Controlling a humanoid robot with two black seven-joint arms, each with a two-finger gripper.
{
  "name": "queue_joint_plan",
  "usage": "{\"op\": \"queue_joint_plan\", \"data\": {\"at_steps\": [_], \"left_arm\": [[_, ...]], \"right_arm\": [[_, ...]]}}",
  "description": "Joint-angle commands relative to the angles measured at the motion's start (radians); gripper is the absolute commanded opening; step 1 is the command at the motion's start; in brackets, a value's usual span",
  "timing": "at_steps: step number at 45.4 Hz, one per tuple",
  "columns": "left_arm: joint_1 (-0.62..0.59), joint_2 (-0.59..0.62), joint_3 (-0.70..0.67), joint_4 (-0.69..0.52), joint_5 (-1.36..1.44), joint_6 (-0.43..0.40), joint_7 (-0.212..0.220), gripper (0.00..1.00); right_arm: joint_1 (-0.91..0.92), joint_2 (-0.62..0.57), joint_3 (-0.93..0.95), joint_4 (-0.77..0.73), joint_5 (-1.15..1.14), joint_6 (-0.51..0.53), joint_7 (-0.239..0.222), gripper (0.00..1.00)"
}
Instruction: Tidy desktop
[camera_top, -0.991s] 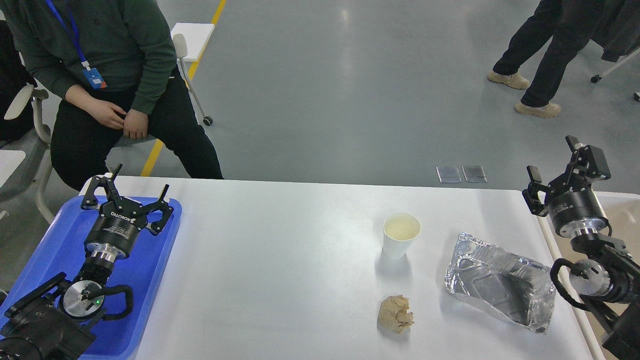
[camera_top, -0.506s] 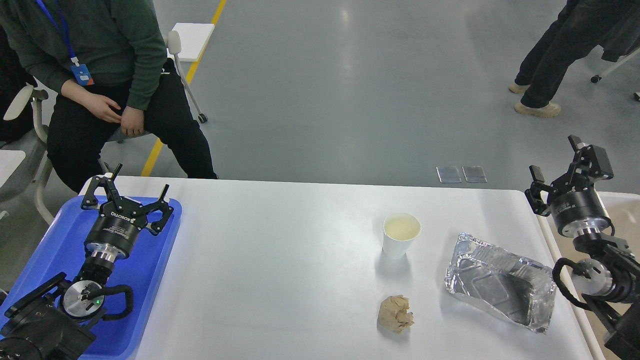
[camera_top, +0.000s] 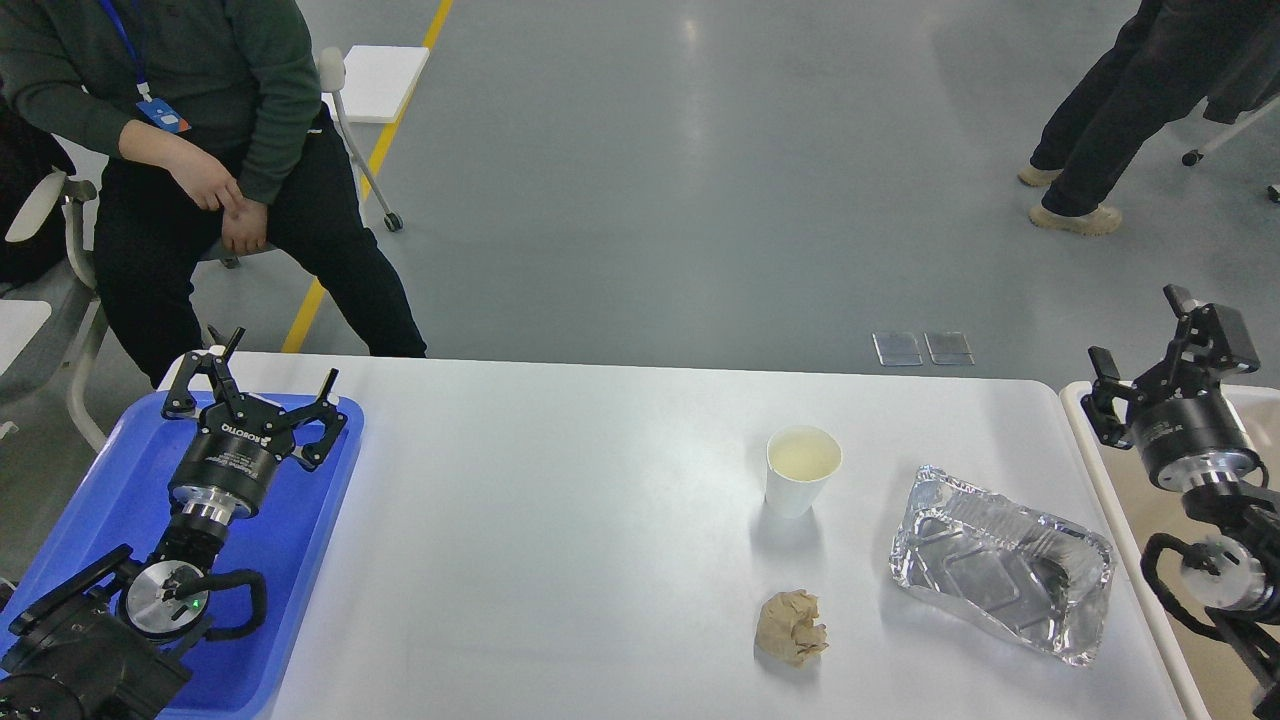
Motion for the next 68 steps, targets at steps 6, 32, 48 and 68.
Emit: {"op": "queue_joint_plan", "data": {"at_steps": [6,32,48,68], "left_arm": [[0.0,0.0,0.0,0.0,0.0,0.0,0.0,0.99],[0.0,-0.002,0.0,0.0,0.0,0.0,0.002,0.99],[-0.001,-0.002,0.0,-0.001,0.0,0.0,0.002,0.99],[-0.001,-0.002,0.0,-0.001,0.0,0.0,0.002,0.99]], "right_arm": [[-0.023,-0.225,-0.094,0.076,0.006,0.004,-0.001,1.0],[0.304,-0.676,-0.791,0.226,-0.009,0.006,-0.01,1.0],[0.839,-0.645,-1.423,0.223,-0.234,0.075,-0.014,1.0],[1.32,-0.211,-2.077,0.199,-0.33,0.101,-0.014,1.0]]}}
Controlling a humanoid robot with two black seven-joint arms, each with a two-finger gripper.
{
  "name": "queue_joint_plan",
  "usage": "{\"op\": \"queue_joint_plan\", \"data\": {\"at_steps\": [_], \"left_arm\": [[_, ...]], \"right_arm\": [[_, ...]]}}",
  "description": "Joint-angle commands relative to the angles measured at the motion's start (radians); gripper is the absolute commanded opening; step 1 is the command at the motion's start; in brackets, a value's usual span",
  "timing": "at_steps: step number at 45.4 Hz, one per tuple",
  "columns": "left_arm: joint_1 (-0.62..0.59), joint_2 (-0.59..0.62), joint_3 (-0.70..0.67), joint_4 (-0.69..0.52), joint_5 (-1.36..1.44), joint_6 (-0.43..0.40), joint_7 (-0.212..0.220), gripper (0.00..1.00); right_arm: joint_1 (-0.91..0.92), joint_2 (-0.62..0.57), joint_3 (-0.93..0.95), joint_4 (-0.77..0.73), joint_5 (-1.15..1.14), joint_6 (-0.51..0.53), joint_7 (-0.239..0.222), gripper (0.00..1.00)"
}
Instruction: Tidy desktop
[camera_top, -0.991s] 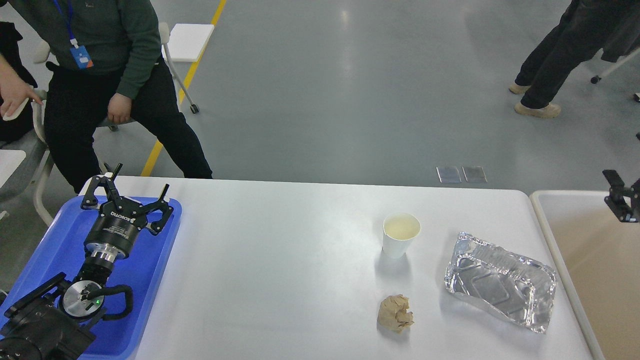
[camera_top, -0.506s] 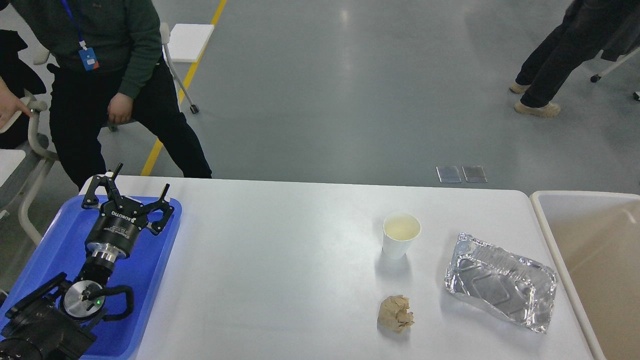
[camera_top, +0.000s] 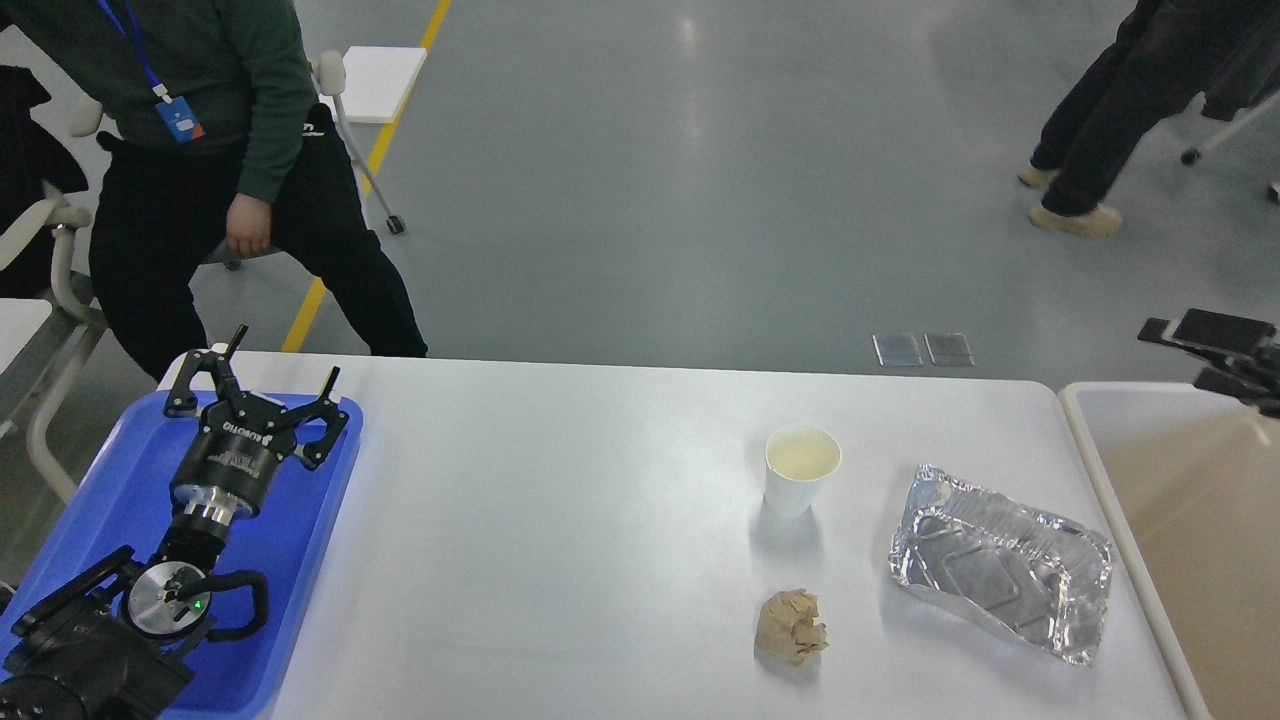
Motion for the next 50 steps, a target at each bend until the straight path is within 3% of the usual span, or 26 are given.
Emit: {"op": "queue_joint_plan", "data": {"at_steps": [1,8,14,21,27,35,50], "left_arm": [[0.0,0.001,0.0,0.0,0.0,0.0,0.0,0.99],[0.0,-0.001,0.0,0.0,0.0,0.0,0.0,0.99],[0.0,0.001,0.0,0.0,0.0,0.0,0.0,0.99],[0.0,-0.001,0.0,0.0,0.0,0.0,0.0,0.99],[0.0,-0.001,0.0,0.0,0.0,0.0,0.0,0.99],[0.0,-0.001,0.0,0.0,0.0,0.0,0.0,0.99],[0.0,-0.001,0.0,0.0,0.0,0.0,0.0,0.99]], "right_arm": [[0.272,0.261,-0.414,-0.008,0.019,0.013,0.0,1.0],[0.343,0.39,-0.554,-0.005,0.148,0.056,0.0,1.0],[0.426,0.456,-0.602,0.001,0.2,0.179,0.0,1.0],[0.498,0.53,-0.698,0.004,0.433,0.306,-0.009,1.0],[0.552,0.61,-0.844,0.039,0.58,0.338,-0.009,1.0],[0.61,0.669,-0.921,0.15,0.6,0.332,-0.009,1.0],[0.687,0.814,-0.922,0.202,0.62,0.334,-0.011,1.0]]}}
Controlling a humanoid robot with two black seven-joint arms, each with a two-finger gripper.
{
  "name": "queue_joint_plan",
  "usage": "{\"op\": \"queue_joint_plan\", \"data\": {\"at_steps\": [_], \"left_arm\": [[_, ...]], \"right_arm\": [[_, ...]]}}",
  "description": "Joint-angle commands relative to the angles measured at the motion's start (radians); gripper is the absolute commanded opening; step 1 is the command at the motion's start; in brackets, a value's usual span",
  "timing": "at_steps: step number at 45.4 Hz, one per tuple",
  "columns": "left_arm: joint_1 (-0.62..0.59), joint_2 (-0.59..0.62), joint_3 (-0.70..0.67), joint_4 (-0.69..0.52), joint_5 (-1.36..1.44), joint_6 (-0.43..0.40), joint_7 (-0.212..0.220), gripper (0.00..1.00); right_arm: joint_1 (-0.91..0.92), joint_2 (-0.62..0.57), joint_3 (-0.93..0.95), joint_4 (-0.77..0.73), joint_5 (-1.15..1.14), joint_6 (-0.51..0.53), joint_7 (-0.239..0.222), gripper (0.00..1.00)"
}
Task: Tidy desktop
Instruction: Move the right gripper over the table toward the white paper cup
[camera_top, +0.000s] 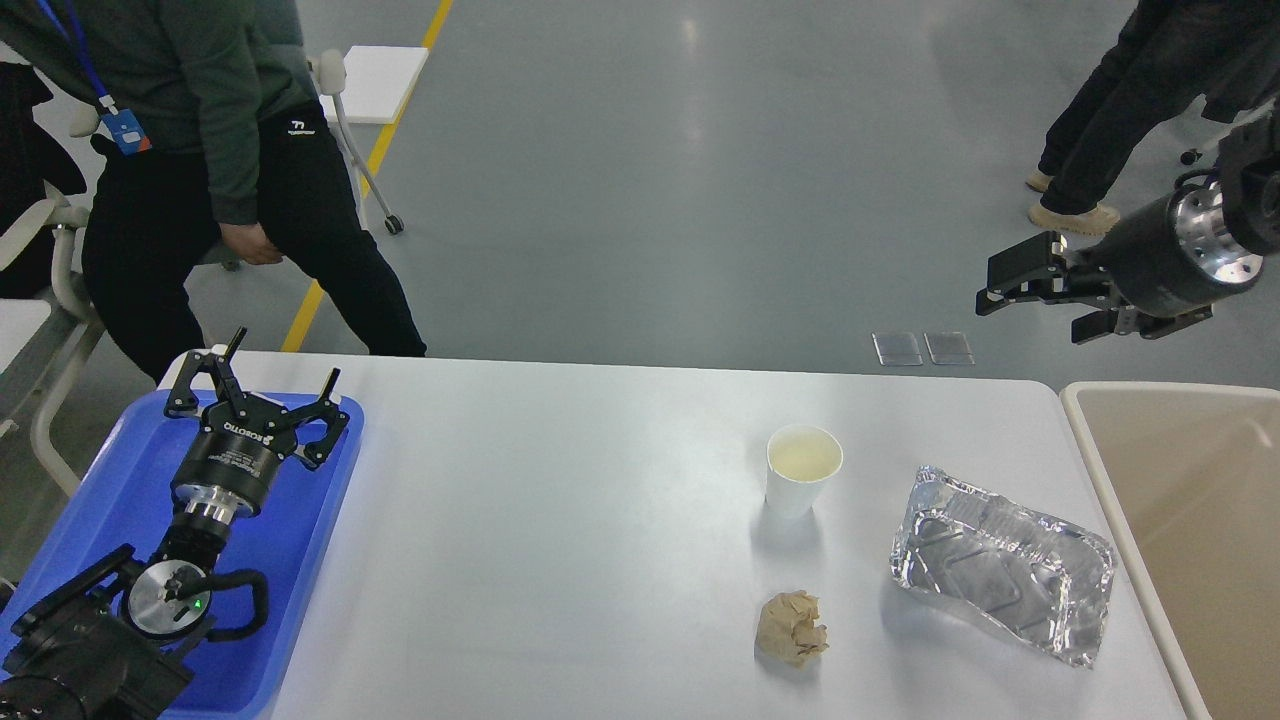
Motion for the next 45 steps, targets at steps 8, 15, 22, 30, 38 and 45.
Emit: {"op": "queue_joint_plan", "data": {"at_steps": [8,15,22,30,38,45], "left_arm": [[0.001,-0.001,0.0,-0.001,0.0,0.0,0.0,0.99],[-0.001,-0.001,0.0,-0.001,0.0,0.0,0.0,0.99],[0.001,0.001,0.0,-0.001,0.0,0.0,0.0,0.99],[-0.001,-0.001,0.0,0.001,0.0,0.0,0.0,0.99],[0.001,0.001,0.0,-0.001,0.0,0.0,0.0,0.99],[-0.001,-0.001,0.0,-0.001,0.0,0.0,0.0,0.99]], "right_arm": [[-0.001,0.203,-0.026,0.043,0.124,-0.051,-0.009,1.0],[-0.087,0.255,-0.021,0.042,0.271,-0.131,-0.097,0.99],[-0.136,0.278,-0.016,0.043,0.387,-0.18,-0.21,0.99],[-0.176,0.299,0.014,0.057,0.388,-0.221,-0.22,0.99],[-0.231,0.299,0.053,0.056,0.376,-0.292,-0.219,0.99],[-0.303,0.299,0.089,0.047,0.339,-0.373,-0.219,0.99]]}}
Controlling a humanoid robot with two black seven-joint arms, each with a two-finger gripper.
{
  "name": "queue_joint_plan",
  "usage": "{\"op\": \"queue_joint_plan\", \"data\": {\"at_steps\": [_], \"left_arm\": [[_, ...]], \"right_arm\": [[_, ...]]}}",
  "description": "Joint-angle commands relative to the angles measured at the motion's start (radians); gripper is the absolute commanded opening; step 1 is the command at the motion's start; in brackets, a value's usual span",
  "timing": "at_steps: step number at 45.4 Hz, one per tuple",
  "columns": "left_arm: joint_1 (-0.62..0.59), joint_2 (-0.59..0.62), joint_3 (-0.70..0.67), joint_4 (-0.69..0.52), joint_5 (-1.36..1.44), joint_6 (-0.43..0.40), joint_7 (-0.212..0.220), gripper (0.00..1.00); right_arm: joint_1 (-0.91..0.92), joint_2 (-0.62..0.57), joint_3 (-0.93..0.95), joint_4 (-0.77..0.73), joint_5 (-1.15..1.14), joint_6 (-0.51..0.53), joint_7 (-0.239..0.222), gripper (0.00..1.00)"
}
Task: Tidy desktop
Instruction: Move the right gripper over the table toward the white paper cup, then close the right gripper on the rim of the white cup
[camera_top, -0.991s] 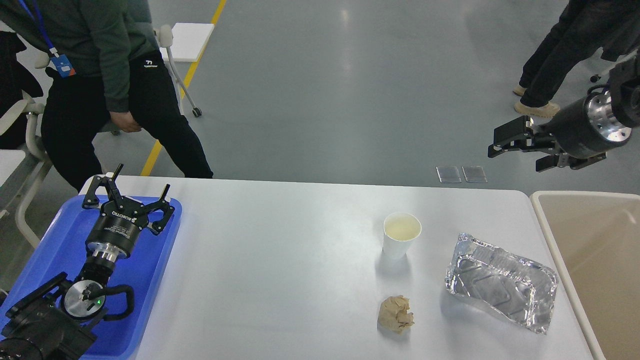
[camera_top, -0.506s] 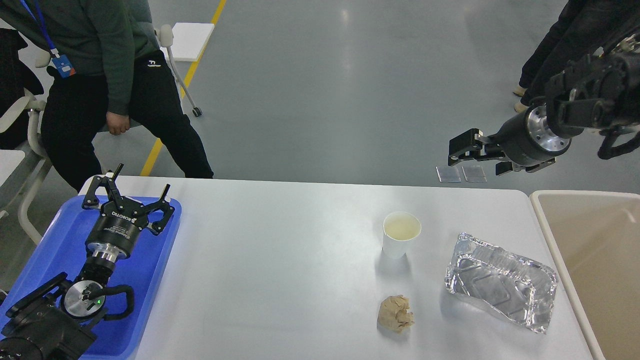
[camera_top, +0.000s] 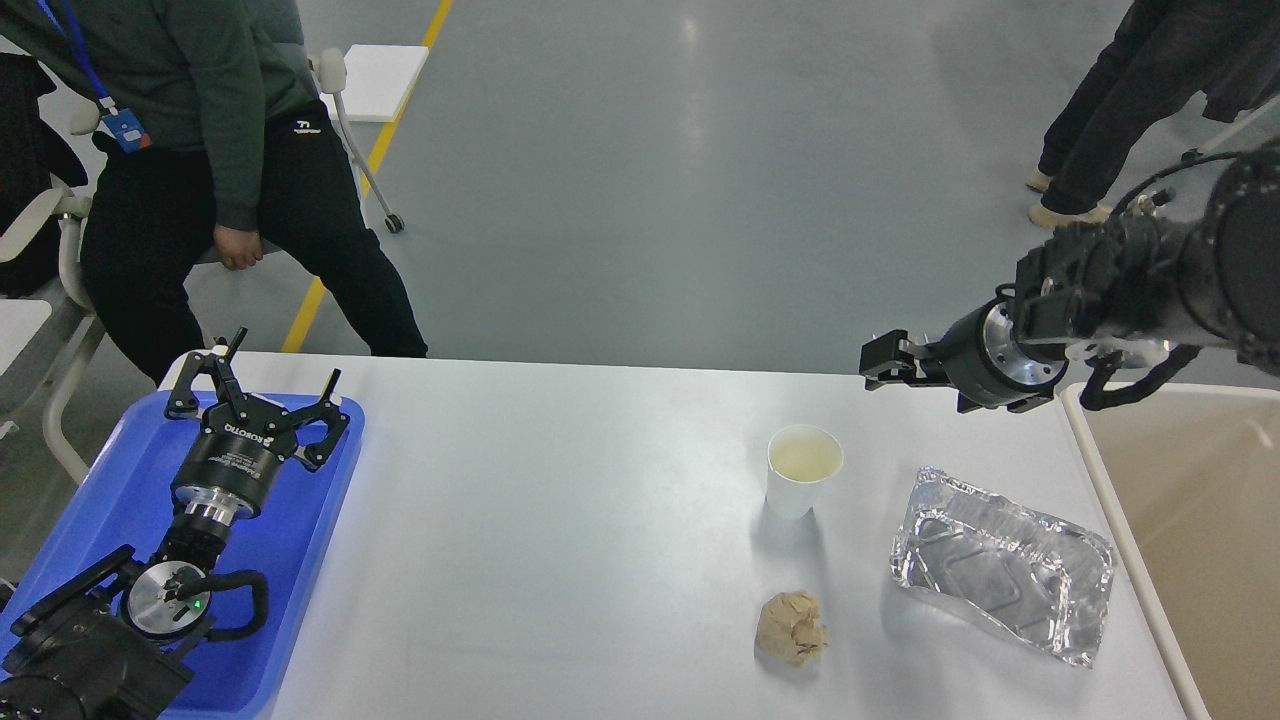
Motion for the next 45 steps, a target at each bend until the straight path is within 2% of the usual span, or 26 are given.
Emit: {"op": "queue_joint_plan", "data": {"at_steps": [1,11,27,45], "left_arm": [[-0.001,-0.001,0.0,0.0,0.0,0.0,0.0,0.99],[0.0,-0.001,0.0,0.0,0.0,0.0,0.0,0.99],[0.0,0.001,0.0,0.0,0.0,0.0,0.0,0.99],[0.0,-0.001,0.0,0.0,0.0,0.0,0.0,0.99]], "right_arm": [[-0.102,0.009,0.065,-0.008,-0.034,-0.122,-0.011,0.99],[-0.197,0.009,0.16,-0.037,-0.089,-0.271,-0.011,0.99],[-0.345,0.009,0.255,-0.12,-0.147,-0.329,-0.01,0.99],[-0.435,0.009,0.26,-0.193,-0.138,-0.397,-0.01,0.99]]}}
